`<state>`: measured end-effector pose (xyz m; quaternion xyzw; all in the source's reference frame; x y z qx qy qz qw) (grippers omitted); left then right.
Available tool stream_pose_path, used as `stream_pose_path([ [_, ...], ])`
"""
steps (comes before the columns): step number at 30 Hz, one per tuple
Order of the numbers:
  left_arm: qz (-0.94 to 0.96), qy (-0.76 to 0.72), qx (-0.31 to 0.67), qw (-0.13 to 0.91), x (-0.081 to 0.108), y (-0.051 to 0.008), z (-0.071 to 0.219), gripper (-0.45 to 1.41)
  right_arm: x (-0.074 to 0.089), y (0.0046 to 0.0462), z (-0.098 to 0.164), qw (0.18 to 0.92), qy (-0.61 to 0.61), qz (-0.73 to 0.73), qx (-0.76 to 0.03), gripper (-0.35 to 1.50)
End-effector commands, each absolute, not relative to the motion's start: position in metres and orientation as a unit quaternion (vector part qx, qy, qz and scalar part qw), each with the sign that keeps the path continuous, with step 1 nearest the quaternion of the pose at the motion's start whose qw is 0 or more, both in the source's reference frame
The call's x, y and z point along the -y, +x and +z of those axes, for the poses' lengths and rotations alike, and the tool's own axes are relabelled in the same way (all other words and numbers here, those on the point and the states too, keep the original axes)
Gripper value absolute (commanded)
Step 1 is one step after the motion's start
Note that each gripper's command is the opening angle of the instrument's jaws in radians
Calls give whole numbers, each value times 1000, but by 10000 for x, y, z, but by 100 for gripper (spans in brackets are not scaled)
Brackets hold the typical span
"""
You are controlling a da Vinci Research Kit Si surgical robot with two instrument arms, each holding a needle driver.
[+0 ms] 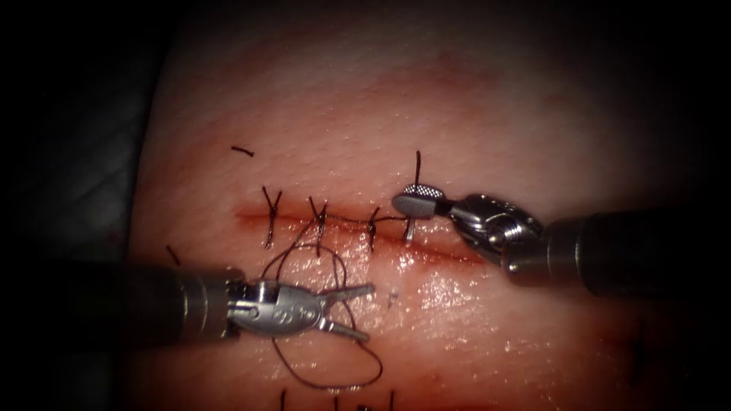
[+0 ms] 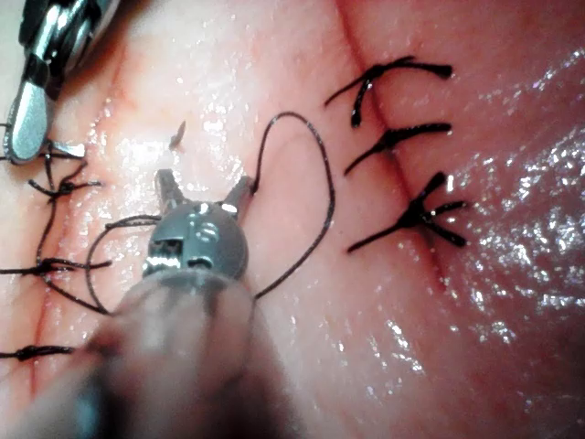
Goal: Wound Closure
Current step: With the right driver, throw the needle through the bottom of the incision, then use the left jaws to pull the needle through the tissue.
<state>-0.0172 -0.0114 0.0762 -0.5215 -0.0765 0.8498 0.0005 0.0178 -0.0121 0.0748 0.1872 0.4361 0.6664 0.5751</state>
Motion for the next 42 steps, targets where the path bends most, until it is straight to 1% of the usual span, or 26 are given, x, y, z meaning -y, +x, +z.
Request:
stream_pose_path([
  [1,850,-522,74,-2,117,-179,768,37,126,185,752,561,197,677,-434,-35],
  [3,851,-521,71,-11,118,-180,767,36,124,188,752,525,233,701,-422,-35],
  [5,850,-521,71,-11,118,-180,767,36,124,191,753,513,257,702,-422,-35],
  [7,850,-522,67,-18,115,-180,767,34,136,203,755,487,335,700,-400,-35],
  [8,850,-522,67,-18,115,-180,767,34,136,203,755,487,335,700,-400,-35],
  [9,851,-521,67,-20,114,-182,767,32,148,211,756,467,383,702,-377,-35],
  [11,851,-521,65,-22,114,-184,767,32,159,217,756,458,418,698,-357,-35],
  [14,851,-522,61,-26,114,-185,766,32,173,221,752,452,452,686,-347,-35],
  [18,848,-526,54,-27,113,-184,763,29,176,217,744,447,456,685,-350,-35],
  [21,846,-530,47,-31,113,-186,757,29,166,210,742,452,434,676,-388,-35],
  [22,841,-539,41,-35,113,-192,749,27,156,199,738,478,402,662,-414,14],
  [23,839,-542,40,-37,112,-194,747,27,153,195,737,482,400,660,-415,14],
  [24,835,-548,37,-40,111,-197,744,27,150,190,736,487,397,657,-417,24],
  [25,831,-554,36,-42,111,-202,741,27,146,184,736,491,394,653,-423,44],
  [27,826,-561,38,-46,110,-207,742,27,144,176,737,492,393,651,-425,54],
  [28,825,-562,38,-47,109,-208,743,27,144,174,737,492,392,651,-425,54],
  [30,822,-566,40,-49,102,-209,749,27,144,164,740,493,387,654,-423,46],
  [32,821,-568,40,-49,98,-213,753,25,143,159,743,493,380,658,-424,42],
  [34,820,-569,40,-50,97,-214,754,25,143,158,744,493,380,658,-424,42],
  [35,819,-570,40,-51,94,-215,758,24,145,156,746,494,376,659,-424,37],
  [36,817,-572,40,-53,92,-215,762,15,148,154,747,495,375,658,-425,27],
  [37,817,-573,40,-53,90,-215,764,7,150,153,747,496,375,658,-425,26],
  [38,816,-574,42,-52,88,-215,768,-18,152,152,747,496,373,659,-425,24],
  [39,816,-575,50,-40,85,-215,773,-45,154,148,747,496,370,660,-426,14],
  [41,799,-591,99,-49,77,-222,780,-45,158,137,746,495,366,662,-427,2],
  [42,793,-595,118,-46,77,-224,781,-45,159,135,745,495,365,663,-428,0],
])
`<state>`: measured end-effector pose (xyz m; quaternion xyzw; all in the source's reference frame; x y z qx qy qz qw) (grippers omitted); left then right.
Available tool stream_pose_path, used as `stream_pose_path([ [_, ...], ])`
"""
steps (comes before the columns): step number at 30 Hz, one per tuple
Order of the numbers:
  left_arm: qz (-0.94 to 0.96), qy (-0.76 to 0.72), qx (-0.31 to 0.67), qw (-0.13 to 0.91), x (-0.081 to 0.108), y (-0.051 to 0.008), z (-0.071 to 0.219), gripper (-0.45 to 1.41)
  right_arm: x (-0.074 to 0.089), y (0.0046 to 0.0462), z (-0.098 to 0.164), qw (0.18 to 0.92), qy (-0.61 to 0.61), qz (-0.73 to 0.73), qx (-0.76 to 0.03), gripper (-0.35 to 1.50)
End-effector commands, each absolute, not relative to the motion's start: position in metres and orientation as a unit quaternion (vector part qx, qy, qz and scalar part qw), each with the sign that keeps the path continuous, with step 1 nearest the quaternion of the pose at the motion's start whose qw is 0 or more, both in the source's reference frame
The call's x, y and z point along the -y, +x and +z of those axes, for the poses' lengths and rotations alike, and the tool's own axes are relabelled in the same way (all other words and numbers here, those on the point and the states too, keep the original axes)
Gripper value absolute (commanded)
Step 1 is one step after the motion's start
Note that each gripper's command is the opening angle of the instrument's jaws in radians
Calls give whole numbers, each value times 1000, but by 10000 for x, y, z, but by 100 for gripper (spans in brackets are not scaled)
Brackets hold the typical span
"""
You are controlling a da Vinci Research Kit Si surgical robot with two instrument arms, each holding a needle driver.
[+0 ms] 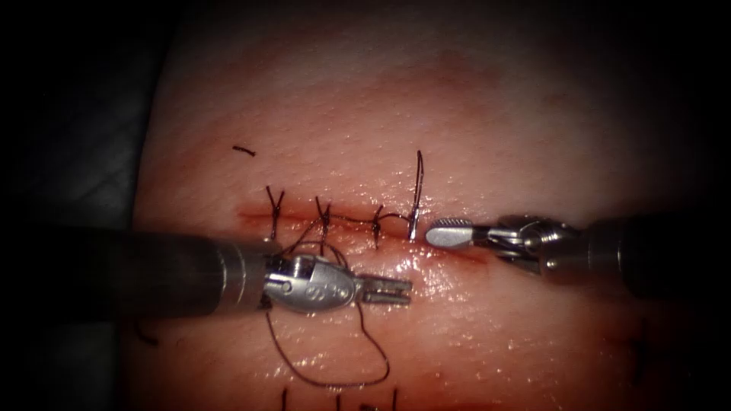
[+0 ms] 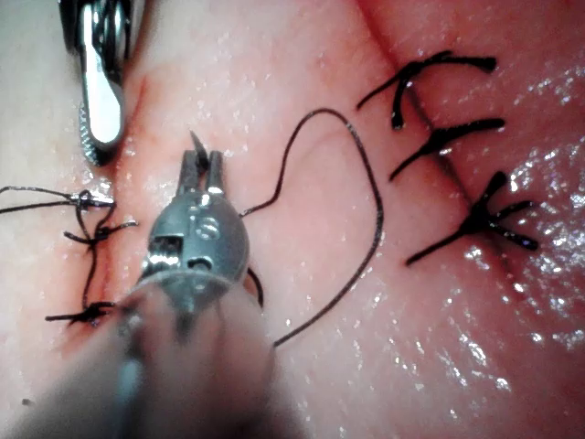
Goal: Wound Closure
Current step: Use the left jaws to pull the needle through the tissue.
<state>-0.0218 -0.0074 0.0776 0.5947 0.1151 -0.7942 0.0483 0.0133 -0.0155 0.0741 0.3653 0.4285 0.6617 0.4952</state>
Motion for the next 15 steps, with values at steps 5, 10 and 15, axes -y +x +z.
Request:
stream_pose_path([
  [5,-765,586,-263,-52,69,-235,780,-45,162,125,746,491,352,669,-434,-11],
  [10,-704,531,-427,-201,65,-241,760,-45,173,129,757,480,358,676,-429,-35],
  [15,-672,490,-479,-280,65,-239,737,-45,178,129,764,476,361,679,-426,-35],
])
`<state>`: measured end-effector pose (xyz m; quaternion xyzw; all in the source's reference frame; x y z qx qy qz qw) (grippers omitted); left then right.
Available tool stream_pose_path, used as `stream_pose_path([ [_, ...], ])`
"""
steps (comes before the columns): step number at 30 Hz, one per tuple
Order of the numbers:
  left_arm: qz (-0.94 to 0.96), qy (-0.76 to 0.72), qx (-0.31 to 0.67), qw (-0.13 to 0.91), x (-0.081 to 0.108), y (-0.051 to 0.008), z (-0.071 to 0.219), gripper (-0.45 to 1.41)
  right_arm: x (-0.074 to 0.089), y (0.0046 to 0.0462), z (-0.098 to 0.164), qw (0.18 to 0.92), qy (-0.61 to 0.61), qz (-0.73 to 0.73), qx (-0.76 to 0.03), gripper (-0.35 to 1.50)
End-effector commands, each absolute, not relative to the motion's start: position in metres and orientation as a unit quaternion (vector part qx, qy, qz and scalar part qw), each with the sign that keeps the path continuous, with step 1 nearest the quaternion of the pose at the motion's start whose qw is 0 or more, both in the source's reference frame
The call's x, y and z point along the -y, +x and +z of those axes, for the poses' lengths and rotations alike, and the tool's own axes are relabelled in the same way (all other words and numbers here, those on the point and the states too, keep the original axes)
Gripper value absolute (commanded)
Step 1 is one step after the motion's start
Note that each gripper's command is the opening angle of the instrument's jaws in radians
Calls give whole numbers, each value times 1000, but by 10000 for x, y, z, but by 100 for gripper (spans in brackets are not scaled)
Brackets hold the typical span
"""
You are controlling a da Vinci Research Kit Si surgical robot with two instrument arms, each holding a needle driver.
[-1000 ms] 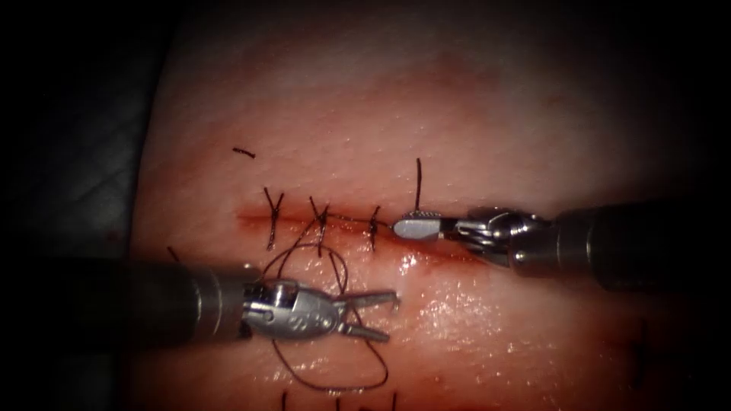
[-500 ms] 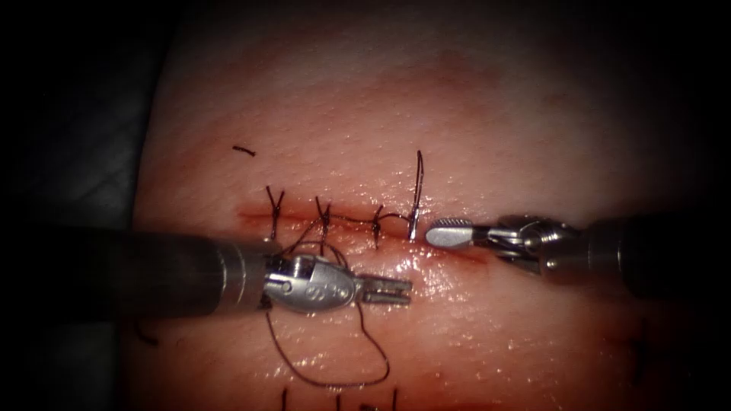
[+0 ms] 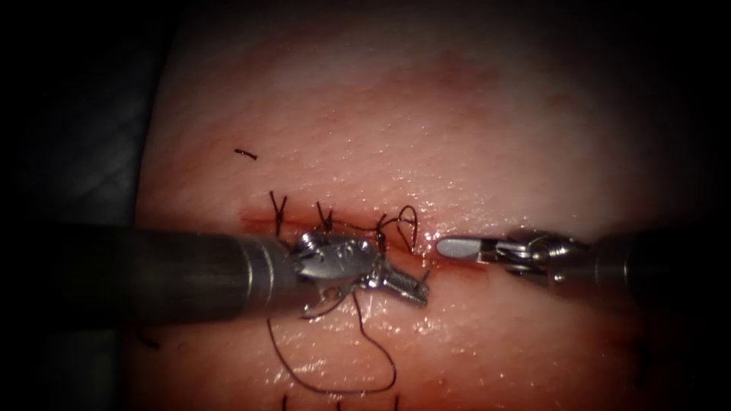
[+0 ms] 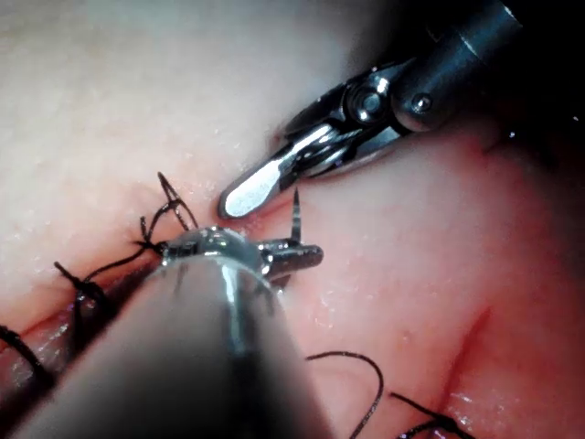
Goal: Wound Closure
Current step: Use the left jaws to pull the needle through the tissue, then use the right jaws to pull the suture through the wound.
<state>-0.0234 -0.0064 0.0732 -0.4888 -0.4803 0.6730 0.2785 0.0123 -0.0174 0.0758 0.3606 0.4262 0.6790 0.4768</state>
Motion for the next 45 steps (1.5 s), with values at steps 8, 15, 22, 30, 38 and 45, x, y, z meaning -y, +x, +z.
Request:
stream_pose_path([
  [8,635,-472,521,322,62,-227,677,-45,181,127,766,477,363,679,-424,-32],
  [15,672,-550,447,215,62,-208,637,-45,172,116,759,490,343,660,-453,39],
  [22,724,-636,259,70,65,-191,605,-45,154,114,743,594,246,584,-496,130],
  [30,731,-668,138,-35,76,-175,563,-45,163,121,685,622,182,534,-543,115],
  [38,727,-676,110,-40,93,-159,521,-45,184,158,643,693,147,474,-524,103],
  [45,721,-684,104,-40,109,-153,515,-45,198,196,690,748,118,430,-492,74],
])
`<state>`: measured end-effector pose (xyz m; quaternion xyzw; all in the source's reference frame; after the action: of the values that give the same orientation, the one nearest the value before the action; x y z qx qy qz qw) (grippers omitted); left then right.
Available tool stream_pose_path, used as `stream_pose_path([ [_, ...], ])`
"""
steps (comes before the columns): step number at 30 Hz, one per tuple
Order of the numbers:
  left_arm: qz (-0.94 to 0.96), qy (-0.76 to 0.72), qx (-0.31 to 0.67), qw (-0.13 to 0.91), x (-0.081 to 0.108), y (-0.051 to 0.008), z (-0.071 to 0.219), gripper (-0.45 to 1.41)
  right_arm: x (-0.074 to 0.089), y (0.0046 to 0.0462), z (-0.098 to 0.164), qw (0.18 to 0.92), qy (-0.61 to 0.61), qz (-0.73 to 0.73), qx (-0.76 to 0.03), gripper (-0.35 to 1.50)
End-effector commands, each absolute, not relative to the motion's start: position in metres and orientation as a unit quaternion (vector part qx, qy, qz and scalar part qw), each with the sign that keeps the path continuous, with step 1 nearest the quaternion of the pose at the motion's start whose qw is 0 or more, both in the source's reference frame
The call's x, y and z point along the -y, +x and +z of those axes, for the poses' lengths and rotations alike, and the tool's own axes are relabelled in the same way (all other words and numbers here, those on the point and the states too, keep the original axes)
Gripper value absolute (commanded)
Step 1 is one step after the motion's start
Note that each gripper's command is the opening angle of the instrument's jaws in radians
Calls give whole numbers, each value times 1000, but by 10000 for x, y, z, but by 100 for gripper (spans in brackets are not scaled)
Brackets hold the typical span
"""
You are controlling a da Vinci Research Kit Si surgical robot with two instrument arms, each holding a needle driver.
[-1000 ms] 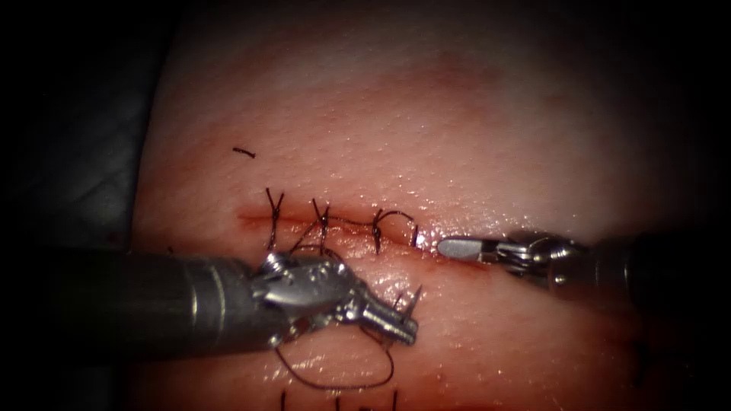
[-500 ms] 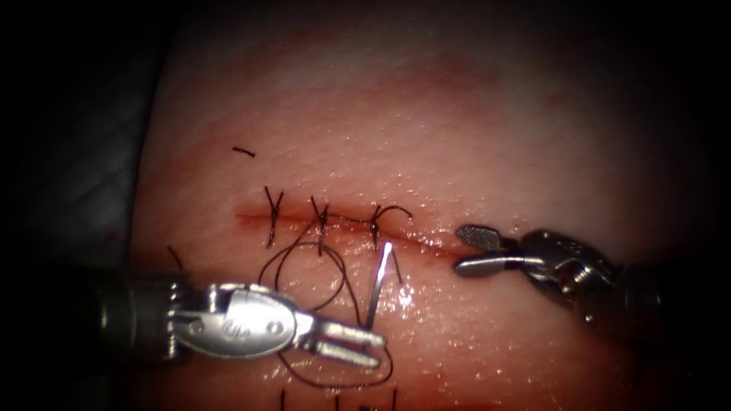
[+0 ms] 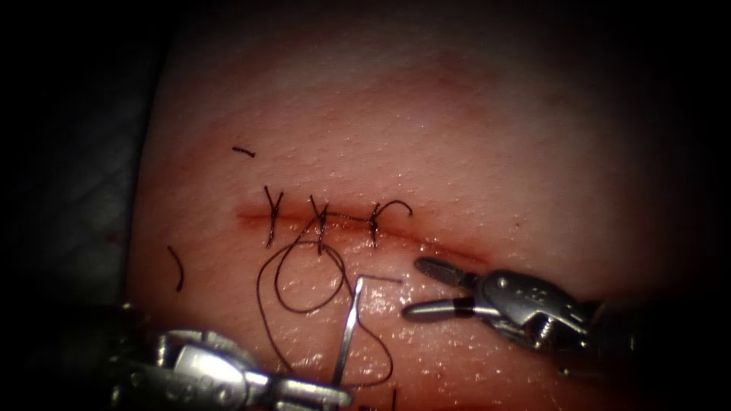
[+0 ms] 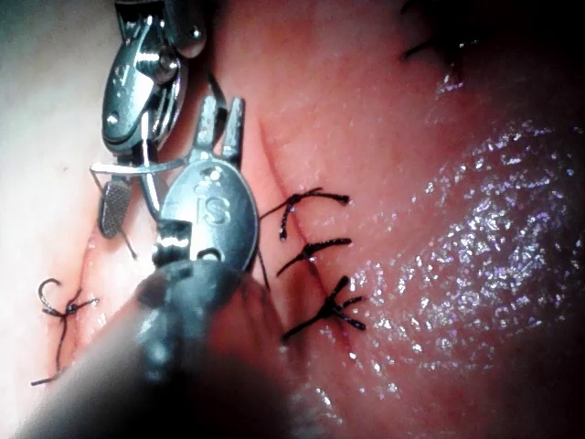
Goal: Wound Closure
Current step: Use the right jaws to pull the suture through the wound.
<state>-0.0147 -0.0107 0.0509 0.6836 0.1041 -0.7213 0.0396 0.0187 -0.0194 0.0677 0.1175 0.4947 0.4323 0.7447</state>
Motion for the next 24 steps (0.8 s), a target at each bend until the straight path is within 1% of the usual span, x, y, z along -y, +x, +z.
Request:
stream_pose_path([
  [1,-721,683,-104,40,109,-153,515,-45,199,198,696,754,116,426,-486,73],
  [2,-721,684,-105,40,109,-153,515,-45,200,201,703,760,115,421,-482,71],
  [3,-721,684,-104,39,109,-152,515,-45,202,203,711,768,110,414,-476,61],
  [7,-719,686,-103,40,112,-153,516,-45,205,204,733,787,96,402,-458,59],
  [13,-717,688,-102,40,114,-152,515,-45,220,208,748,807,101,387,-435,29],
  [20,-716,690,-103,40,114,-147,514,-45,228,206,750,818,107,377,-421,22],
  [24,-714,692,-102,39,112,-144,514,-45,231,202,744,818,109,377,-420,22],
])
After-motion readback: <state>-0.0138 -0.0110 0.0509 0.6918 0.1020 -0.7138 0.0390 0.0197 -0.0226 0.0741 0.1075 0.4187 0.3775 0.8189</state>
